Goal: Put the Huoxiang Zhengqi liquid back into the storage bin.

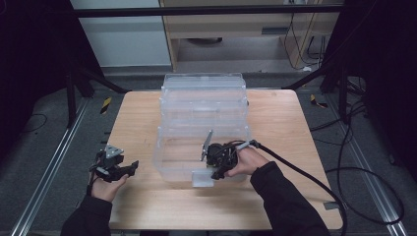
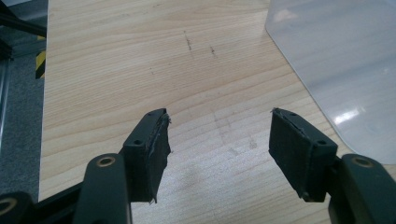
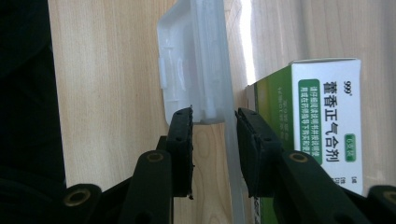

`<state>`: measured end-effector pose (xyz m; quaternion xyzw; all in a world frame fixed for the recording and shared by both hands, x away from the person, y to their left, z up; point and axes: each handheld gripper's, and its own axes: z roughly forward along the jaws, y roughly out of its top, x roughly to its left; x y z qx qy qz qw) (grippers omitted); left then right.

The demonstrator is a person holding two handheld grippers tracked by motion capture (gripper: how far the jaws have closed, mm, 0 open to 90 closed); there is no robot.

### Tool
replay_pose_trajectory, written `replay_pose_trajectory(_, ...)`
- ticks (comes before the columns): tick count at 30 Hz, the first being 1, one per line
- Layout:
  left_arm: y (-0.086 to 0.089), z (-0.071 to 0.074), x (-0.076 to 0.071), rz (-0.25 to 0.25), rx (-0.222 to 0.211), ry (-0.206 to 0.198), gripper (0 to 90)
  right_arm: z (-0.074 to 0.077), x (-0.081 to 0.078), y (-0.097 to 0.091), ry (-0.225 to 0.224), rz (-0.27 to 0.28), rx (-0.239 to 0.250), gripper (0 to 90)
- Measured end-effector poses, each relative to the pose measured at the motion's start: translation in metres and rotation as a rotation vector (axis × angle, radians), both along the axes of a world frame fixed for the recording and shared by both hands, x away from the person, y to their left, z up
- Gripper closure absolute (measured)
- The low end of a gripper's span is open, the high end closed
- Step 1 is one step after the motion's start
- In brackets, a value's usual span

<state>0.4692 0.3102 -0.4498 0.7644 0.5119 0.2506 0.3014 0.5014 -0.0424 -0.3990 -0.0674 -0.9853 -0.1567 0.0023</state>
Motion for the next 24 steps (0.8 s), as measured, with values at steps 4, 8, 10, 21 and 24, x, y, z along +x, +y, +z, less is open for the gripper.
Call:
replay_pose_trajectory(4, 0.000, 0.005, 0.000, -0.009, -0.006, -0.011, 37.2, 0.000, 0.000, 0.000, -0.004, -0.002, 0.006, 67.7)
replay_pose_trajectory(8, -0.001, 0.012, 0.000, -0.025, -0.013, -0.019, 37.1, 0.000, -0.001, -0.001, -0.006, -0.006, 0.005, 67.9)
replay_pose_trajectory(10, -0.001, 0.017, 0.001, -0.035, -0.011, -0.028, 37.1, 0.000, -0.001, -0.001, -0.005, -0.009, 0.005, 68.1)
replay_pose_trajectory(21, 0.000, 0.065, 0.009, -0.105, -0.003, -0.090, 37.4, 0.000, -0.001, -0.001, -0.012, -0.004, 0.010, 68.2)
replay_pose_trajectory(24, -0.004, 0.075, 0.012, -0.132, 0.005, -0.100, 37.5, 0.000, -0.002, -0.001, -0.013, -0.005, 0.009, 68.3)
